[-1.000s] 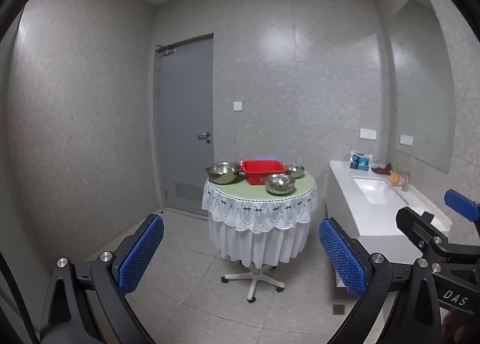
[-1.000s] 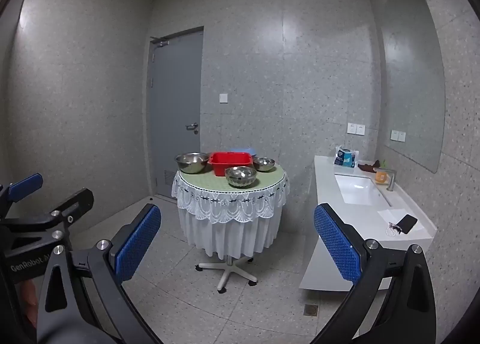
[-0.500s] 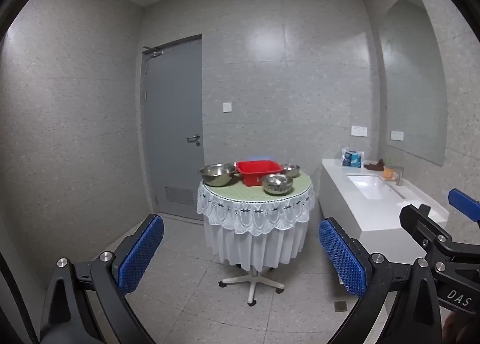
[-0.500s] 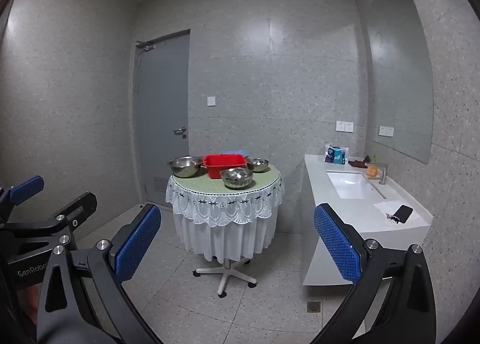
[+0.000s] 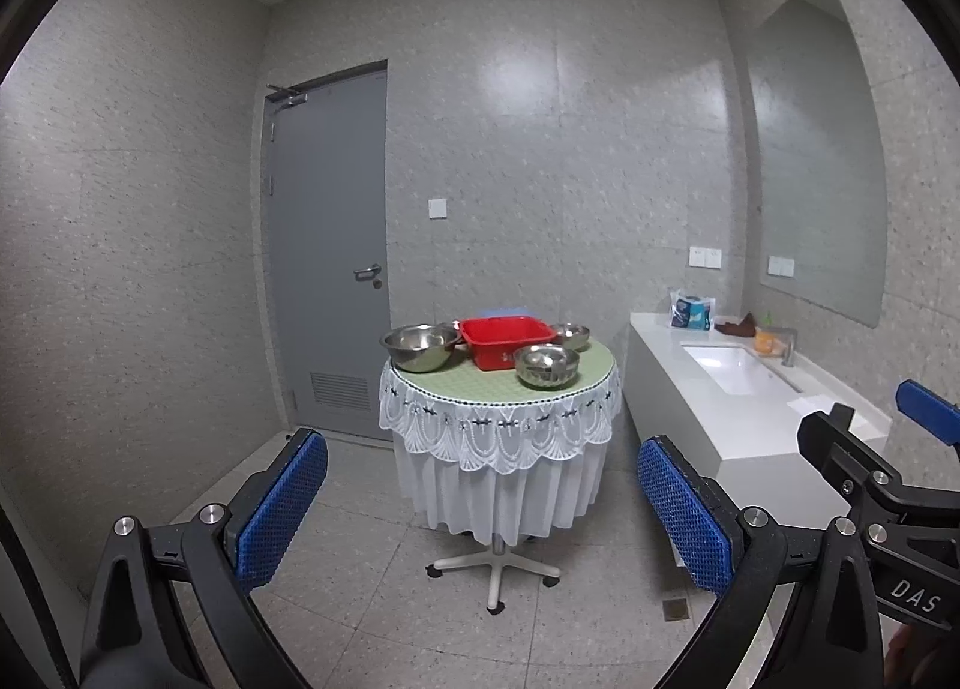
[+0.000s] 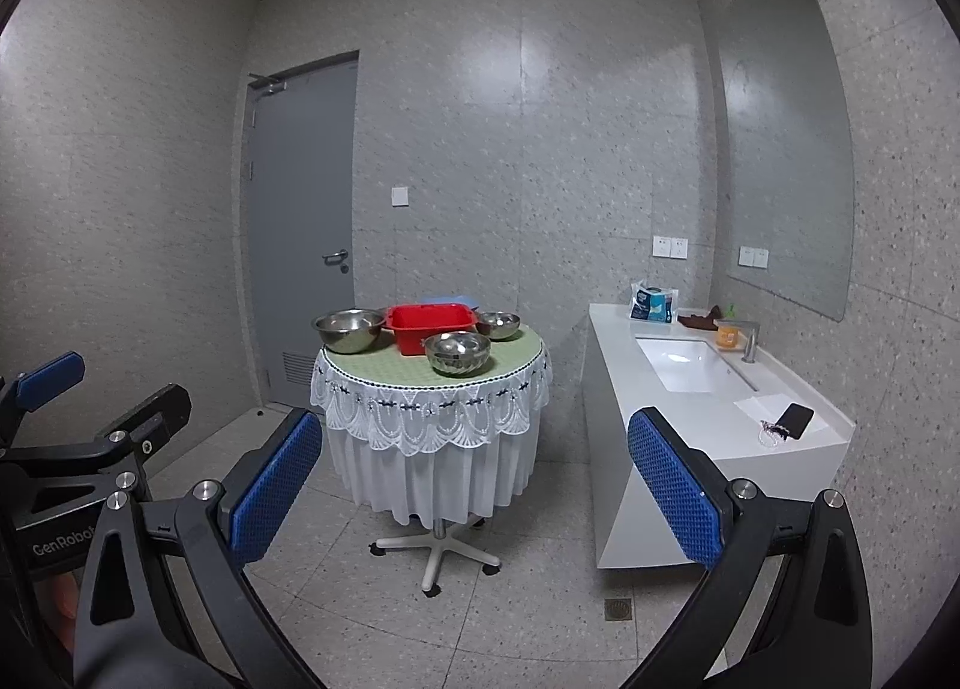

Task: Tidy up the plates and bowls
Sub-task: 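Move both grippers toward the round table with the bowls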

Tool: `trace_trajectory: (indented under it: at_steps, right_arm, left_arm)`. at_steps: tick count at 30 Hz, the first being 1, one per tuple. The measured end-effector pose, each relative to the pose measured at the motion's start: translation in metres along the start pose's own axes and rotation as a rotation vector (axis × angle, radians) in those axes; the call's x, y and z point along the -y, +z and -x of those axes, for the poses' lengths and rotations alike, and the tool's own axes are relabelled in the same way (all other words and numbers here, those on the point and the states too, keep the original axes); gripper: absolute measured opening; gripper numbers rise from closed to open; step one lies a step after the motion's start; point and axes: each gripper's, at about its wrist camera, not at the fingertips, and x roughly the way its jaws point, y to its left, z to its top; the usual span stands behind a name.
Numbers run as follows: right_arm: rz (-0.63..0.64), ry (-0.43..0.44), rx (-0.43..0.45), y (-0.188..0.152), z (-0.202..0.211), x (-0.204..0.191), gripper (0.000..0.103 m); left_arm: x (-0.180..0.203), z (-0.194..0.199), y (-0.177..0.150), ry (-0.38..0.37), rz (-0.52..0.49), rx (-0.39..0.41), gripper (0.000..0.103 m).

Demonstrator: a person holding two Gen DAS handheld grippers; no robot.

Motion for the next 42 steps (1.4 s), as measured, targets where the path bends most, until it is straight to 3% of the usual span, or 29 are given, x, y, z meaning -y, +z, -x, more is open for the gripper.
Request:
trace_trajectory:
  at_steps: [14, 22, 30, 42]
  right_arm:
    - [-0.012, 0.005, -0.032, 0.005, -0.015, -0.014, 0.103]
    - [-0.007, 0.041, -0.043, 0.017, -0.055, -0.008, 0.103]
    - [-0.008, 0.080, -0.075, 0.029, -0.116, 0.016, 0.103]
    - [0.013, 0.143, -0.133, 0.054, -0.213, 0.041, 0.103]
  left_arm:
    - [0.008, -0.007, 0.006, 0.025, -0.024, 0.002, 0.102]
    - [0.025, -0.038, 0.027, 0.068, -0.027, -0.008, 0.102]
    - [0.059, -0.097, 0.055, 0.101, -0.029, -0.026, 0.102]
    - [0.082, -0.216, 0.110, 0.142, -0.006, -0.087, 0.102]
